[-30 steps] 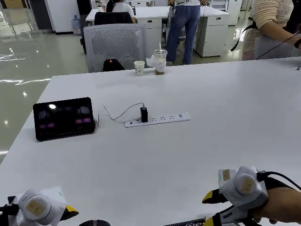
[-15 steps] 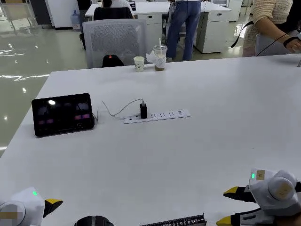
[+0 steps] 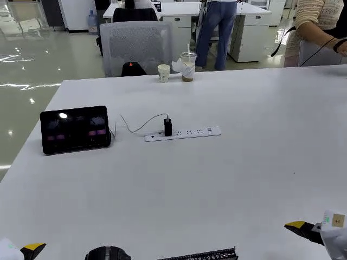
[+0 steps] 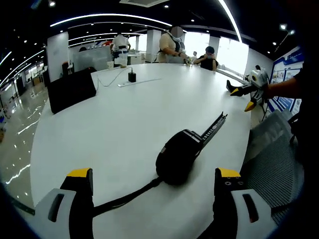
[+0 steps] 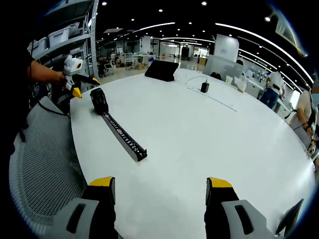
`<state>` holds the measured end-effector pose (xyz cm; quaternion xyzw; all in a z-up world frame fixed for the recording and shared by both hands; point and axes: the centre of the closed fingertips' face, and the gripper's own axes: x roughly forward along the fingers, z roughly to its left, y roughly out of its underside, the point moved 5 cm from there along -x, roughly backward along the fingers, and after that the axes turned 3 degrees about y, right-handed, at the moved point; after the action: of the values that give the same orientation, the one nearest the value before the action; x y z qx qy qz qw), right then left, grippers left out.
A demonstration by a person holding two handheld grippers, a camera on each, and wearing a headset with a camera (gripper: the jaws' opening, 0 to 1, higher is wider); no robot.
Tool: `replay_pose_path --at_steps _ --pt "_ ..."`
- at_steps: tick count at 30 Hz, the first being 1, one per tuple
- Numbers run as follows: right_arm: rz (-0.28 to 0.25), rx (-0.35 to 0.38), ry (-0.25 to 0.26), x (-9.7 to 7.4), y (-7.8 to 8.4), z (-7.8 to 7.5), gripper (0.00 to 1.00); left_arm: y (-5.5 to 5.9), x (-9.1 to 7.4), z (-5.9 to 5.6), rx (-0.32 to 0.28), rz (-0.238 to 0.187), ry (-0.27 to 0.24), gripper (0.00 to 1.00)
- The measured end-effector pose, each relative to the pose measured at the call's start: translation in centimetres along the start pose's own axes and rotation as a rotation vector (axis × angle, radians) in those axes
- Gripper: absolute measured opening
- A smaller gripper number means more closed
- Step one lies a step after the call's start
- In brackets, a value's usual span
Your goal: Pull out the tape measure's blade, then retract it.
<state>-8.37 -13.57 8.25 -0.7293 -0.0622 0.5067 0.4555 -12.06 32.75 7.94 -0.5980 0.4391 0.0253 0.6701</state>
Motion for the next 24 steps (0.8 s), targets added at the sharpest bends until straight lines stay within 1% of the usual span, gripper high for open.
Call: replay_pose_path --at_steps 1,4,6,8,9,11,15,18,24 --pt "-0.002 0.002 0.001 -0.2 0.2 0.0 0.75 0.1 -0.1 -0.2 -0.008 -0.008 0.008 0.99" --pt "-0.004 0.026 0.006 -0.7 1.1 0.0 0.81 0.6 -0.7 -0.1 -0.027 -0.021 -0.005 0.99" --pt "0.006 0.051 0.006 -0.9 1.8 0.0 0.85 0.9 -0.9 -0.1 -0.04 -0.025 -0.008 0.99" --pt "0.004 0.068 0.007 -1.2 2.1 0.2 0.92 1.2 -1.1 -0.2 -0.048 -0.025 -0.009 0.99" --pt "0.001 0.073 0.007 -1.3 2.2 0.3 0.95 1.3 -1.1 -0.1 -0.049 -0.019 -0.019 0.99" --pt "-0.004 0.077 0.011 -1.6 2.3 0.3 0.99 1.4 -1.3 -0.3 -0.06 -0.009 -0.022 0.99" --pt "-0.006 0.09 0.027 -2.1 2.7 -0.2 0.99 1.4 -1.3 -0.4 -0.055 -0.014 -0.014 0.99" --pt "-0.008 0.094 0.045 -2.5 3.1 -0.6 0.99 1.2 -1.3 -0.5 -0.047 -0.017 -0.011 0.99" --pt "-0.011 0.092 0.038 -2.8 3.2 -0.6 0.99 0.9 -1.4 -0.7 -0.038 -0.018 -0.002 0.99"
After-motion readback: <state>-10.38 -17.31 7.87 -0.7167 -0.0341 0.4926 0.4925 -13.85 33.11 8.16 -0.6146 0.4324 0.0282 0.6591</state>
